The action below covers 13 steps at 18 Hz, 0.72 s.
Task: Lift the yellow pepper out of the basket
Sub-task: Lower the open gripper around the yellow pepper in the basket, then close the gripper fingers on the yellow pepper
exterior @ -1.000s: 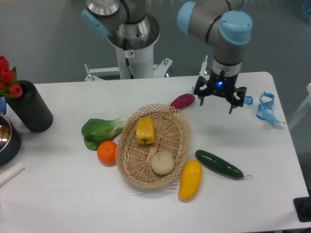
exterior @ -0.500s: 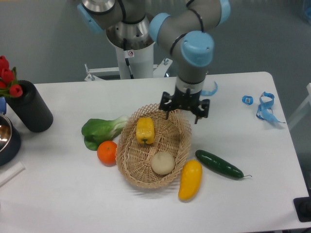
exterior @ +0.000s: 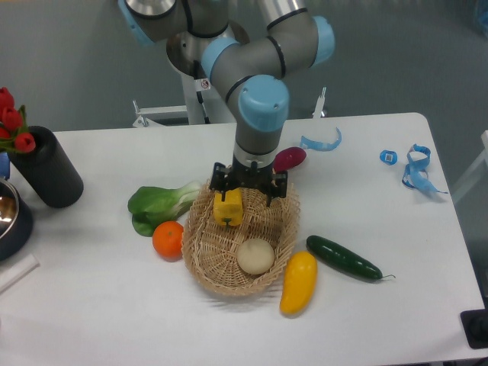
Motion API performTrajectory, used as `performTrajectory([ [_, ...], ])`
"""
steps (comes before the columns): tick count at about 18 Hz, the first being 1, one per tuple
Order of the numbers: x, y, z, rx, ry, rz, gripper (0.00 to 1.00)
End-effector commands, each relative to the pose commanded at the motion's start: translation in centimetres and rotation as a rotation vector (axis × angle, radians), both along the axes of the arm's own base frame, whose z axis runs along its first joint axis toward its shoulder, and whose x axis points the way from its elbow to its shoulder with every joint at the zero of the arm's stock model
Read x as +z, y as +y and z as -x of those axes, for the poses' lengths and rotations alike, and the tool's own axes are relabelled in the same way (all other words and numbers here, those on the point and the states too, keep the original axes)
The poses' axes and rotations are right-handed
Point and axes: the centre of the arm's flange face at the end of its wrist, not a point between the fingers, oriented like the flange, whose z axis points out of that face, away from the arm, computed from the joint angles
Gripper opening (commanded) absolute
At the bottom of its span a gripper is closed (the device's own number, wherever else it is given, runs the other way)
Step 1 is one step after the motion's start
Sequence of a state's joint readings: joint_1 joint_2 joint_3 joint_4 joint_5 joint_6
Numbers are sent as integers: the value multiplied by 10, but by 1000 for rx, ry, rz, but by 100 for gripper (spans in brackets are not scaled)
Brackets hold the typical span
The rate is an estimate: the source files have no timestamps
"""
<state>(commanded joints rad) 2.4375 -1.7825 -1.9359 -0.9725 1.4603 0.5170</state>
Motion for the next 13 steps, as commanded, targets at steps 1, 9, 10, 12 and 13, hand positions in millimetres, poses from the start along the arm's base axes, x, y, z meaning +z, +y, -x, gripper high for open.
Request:
performTrajectory([
  [1,-1,1,0,5,0,2,100],
  [9,-24,7,-8,20,-17,47,100],
  [10,-26,6,-7,20,-13,56,100],
  [12,-28,6,-6,20,-13,64,100],
  [13,-30,6,-7,20,-14,67,100],
])
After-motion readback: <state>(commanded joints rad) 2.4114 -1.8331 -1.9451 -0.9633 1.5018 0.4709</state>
